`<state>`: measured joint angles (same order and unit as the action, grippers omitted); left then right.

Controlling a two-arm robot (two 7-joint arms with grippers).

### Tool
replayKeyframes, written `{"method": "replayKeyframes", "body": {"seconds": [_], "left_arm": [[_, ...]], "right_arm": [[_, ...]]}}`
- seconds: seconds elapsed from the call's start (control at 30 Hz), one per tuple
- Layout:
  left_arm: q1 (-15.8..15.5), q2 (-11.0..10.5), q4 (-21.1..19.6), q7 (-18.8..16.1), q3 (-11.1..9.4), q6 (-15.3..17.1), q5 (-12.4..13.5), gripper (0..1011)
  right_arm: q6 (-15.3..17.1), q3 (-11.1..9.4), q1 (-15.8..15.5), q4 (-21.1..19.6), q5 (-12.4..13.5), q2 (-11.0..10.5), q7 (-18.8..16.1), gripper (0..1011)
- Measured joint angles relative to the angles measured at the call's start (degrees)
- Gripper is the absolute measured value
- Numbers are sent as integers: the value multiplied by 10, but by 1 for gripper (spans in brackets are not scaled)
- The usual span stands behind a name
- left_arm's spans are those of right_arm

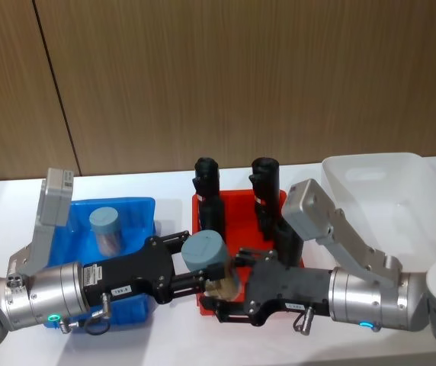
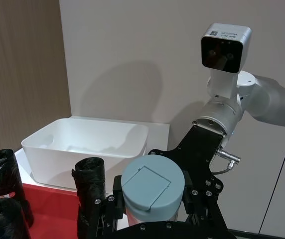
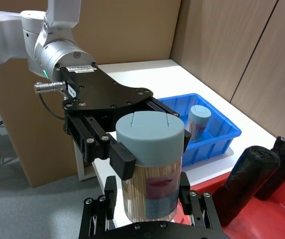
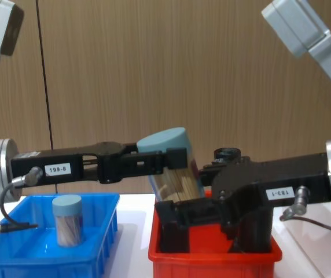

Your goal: Pick the cotton swabs from the blue box and place them into the white box.

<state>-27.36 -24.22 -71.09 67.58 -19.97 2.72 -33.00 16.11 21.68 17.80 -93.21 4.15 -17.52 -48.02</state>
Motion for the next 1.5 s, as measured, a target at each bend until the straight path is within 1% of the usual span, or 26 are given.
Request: {"method": "replayKeyframes", "body": {"seconds": [0.17, 0.43, 0.93, 1.03, 1.07, 1.13, 1.17, 1.3, 1.4, 1.5], "left_arm": [[0, 0, 0, 0, 0, 0, 0, 660], [0, 0, 0, 0, 0, 0, 0, 660], [0, 0, 0, 0, 0, 0, -1, 660], [0, 0, 0, 0, -1, 0, 1, 700], [0, 0, 0, 0, -1, 0, 1, 755], [0, 0, 0, 0, -1, 0, 1, 786], [0, 0, 0, 0, -1, 0, 1, 838], [0, 0, 0, 0, -1, 0, 1, 954], [0, 0, 0, 0, 0, 0, 1, 1003], [0, 0, 0, 0, 0, 0, 1, 1004]], "right_arm": [[-2, 3, 3, 3, -1, 1, 0, 695], [-4, 6, 6, 5, -1, 1, 2, 653], [-6, 11, 9, 6, 6, -1, 7, 645], [-7, 13, 9, 5, 10, -1, 7, 644], [-8, 14, 9, 5, 10, -2, 7, 645], [-8, 14, 9, 5, 11, -2, 7, 644], [-8, 14, 9, 4, 12, -3, 7, 645], [-8, 14, 9, 3, 15, -5, 10, 644], [-8, 14, 9, 2, 17, -7, 12, 644], [-9, 14, 7, -1, 21, -10, 15, 645]]}}
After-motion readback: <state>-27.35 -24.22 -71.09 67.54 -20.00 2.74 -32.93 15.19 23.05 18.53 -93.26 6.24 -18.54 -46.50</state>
